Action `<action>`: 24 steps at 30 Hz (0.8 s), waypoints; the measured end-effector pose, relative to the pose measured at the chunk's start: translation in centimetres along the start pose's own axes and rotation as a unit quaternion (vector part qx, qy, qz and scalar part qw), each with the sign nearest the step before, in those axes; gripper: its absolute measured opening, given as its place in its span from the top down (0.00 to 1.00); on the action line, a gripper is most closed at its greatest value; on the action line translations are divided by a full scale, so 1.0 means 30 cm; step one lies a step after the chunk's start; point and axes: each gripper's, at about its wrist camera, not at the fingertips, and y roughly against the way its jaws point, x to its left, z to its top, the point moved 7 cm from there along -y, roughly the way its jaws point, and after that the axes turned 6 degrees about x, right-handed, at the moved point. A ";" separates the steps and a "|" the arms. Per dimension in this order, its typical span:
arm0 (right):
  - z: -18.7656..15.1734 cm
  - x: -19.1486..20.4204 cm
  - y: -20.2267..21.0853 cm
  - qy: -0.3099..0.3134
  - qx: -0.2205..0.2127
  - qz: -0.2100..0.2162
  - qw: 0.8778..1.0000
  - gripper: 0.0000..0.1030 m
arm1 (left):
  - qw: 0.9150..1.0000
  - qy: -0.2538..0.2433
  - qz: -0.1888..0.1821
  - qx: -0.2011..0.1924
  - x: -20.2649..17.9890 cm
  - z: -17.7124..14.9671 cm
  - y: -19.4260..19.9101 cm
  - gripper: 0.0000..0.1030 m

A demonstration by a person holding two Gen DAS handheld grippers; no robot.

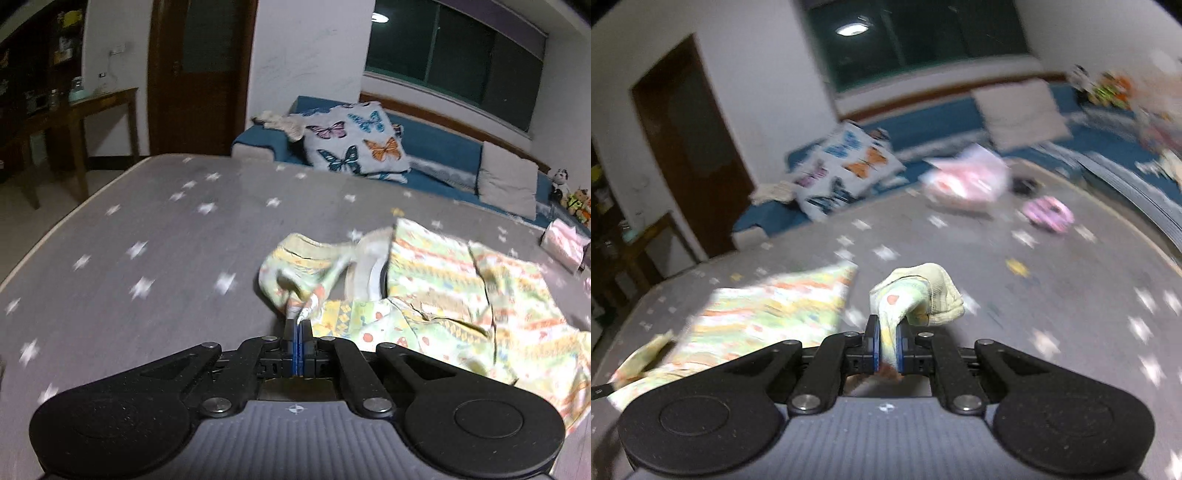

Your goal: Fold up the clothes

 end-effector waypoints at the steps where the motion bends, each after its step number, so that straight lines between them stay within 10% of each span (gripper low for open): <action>1: -0.019 -0.022 0.009 -0.005 0.004 -0.007 1.000 0.85 | 1.000 -0.006 0.002 0.005 0.001 -0.031 0.011 0.99; 9: -0.069 -0.041 0.062 0.012 0.003 -0.042 0.999 0.76 | 0.999 -0.030 0.010 0.014 0.012 -0.079 0.070 0.95; 13: -0.094 -0.050 0.089 0.020 0.003 -0.060 0.998 0.62 | 0.998 -0.054 0.003 -0.018 -0.021 -0.045 0.112 0.69; 24: -0.079 0.057 -0.123 0.075 0.040 -0.115 0.990 0.58 | 0.996 -0.083 -0.025 -0.019 -0.148 -0.027 0.030 0.59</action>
